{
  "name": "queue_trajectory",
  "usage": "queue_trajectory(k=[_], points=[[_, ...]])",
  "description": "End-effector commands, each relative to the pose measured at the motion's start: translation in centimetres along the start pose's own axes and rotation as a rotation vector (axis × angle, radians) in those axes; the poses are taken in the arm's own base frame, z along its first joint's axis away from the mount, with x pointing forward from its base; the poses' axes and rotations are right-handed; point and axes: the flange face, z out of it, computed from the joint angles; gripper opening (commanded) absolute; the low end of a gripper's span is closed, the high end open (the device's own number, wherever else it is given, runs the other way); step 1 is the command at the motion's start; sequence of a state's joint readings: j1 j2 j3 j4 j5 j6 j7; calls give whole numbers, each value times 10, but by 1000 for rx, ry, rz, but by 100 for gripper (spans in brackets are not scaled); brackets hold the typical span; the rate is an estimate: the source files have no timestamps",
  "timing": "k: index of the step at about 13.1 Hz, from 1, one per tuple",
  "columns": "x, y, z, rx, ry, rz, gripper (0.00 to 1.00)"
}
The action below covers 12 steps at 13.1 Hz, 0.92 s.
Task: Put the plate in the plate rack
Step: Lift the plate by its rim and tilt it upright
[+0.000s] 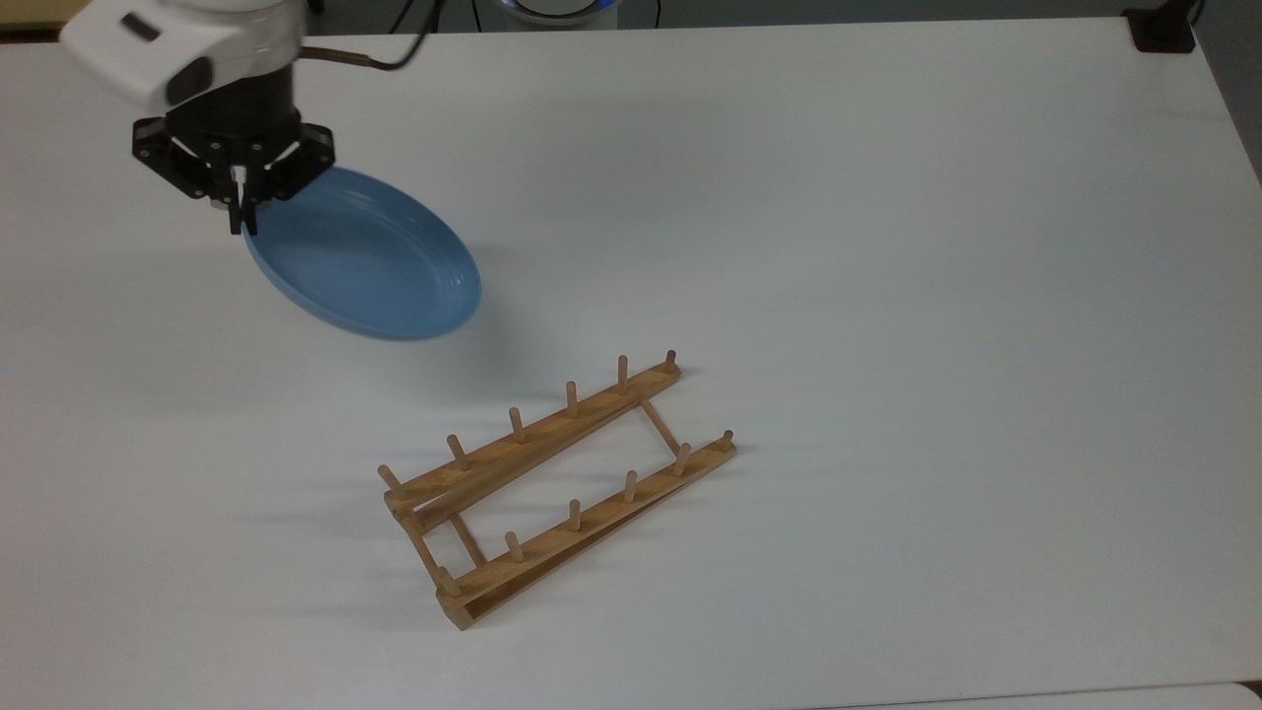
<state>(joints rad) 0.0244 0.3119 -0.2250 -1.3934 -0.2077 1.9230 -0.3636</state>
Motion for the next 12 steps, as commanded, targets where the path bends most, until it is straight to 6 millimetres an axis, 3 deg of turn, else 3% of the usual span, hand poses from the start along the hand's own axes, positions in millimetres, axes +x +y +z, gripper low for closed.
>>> queue_trajectory(k=[1,2,3,6,10,12], points=[[27,-49,-46,-242,90,90,0],[33,-58,-54,-306,118,148,0],[44,-71,-75,-354,185,190,0],[70,-104,-80,-484,337,178,0],[81,-124,-74,-587,377,147,0],[94,-153,-45,-583,355,95,0]])
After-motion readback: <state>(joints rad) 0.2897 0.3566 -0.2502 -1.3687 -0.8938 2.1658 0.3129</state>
